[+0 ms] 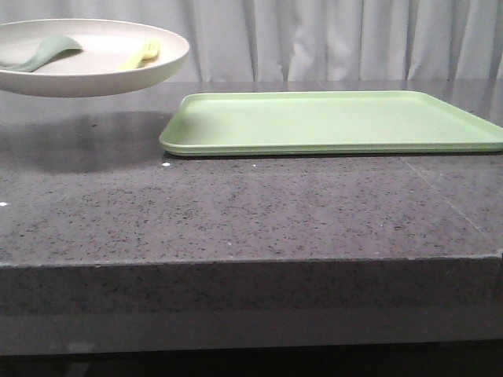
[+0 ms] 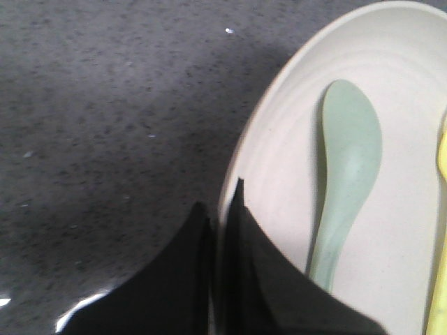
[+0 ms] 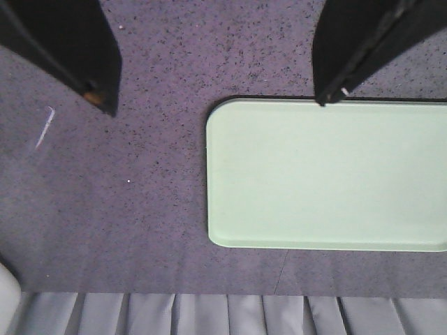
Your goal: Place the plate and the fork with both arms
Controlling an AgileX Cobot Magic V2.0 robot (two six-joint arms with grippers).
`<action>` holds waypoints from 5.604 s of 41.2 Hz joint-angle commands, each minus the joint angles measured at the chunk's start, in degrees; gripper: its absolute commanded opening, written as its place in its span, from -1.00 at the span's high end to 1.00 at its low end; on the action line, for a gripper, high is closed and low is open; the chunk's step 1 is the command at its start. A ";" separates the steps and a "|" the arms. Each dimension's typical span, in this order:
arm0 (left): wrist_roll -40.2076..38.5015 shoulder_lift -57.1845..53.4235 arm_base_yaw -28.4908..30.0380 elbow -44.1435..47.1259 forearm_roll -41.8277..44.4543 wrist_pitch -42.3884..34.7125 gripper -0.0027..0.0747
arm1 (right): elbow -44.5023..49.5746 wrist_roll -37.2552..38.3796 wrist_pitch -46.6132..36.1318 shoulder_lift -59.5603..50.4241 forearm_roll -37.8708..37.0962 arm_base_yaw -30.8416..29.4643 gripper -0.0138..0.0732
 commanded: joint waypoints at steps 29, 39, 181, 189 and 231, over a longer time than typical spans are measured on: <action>-15.75 20.02 -27.48 -27.18 0.25 -9.07 0.98 | -2.13 -0.37 -4.14 0.37 -0.01 1.52 -0.67; -22.11 23.21 -30.27 -28.72 3.89 -12.99 0.98 | -2.13 -0.37 -4.14 0.37 -0.01 1.58 -0.67; -25.66 -72.31 -16.43 56.75 41.96 -40.01 0.98 | -7.63 -0.37 -2.05 10.12 2.50 3.25 -0.67; -25.66 -72.31 -16.43 56.75 41.96 -40.01 0.98 | -17.39 -0.37 2.34 23.17 4.06 6.23 -0.67; -25.66 -72.31 -16.43 56.75 41.96 -40.01 0.98 | -65.35 14.37 29.96 72.95 -4.68 16.72 -0.66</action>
